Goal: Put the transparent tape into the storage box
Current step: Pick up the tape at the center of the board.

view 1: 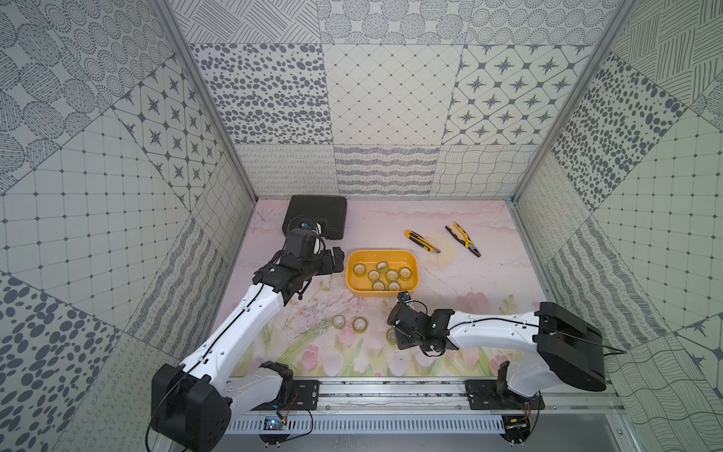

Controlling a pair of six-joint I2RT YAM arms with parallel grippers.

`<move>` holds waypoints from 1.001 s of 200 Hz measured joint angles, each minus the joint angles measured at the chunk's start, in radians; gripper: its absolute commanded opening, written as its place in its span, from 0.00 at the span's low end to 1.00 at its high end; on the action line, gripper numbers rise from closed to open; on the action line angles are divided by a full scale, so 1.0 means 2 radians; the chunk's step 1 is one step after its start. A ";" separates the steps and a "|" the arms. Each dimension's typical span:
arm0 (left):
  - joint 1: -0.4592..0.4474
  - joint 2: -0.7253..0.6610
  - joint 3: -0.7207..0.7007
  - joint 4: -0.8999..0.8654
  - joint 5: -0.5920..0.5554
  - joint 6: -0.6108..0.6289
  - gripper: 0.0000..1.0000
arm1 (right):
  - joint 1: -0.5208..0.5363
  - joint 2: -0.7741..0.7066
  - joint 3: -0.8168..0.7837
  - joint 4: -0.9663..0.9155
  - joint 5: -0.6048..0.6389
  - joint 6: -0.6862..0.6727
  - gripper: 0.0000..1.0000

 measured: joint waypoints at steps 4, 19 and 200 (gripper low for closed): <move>0.000 0.000 0.000 0.000 0.000 0.000 0.99 | 0.000 -0.002 0.000 0.000 -0.001 -0.002 0.48; 0.000 -0.001 0.000 -0.001 0.000 0.000 0.99 | 0.000 -0.006 0.001 0.000 -0.005 -0.009 0.48; 0.000 -0.007 0.000 -0.001 0.011 0.000 0.99 | -0.071 -0.125 0.017 -0.029 0.009 -0.051 0.06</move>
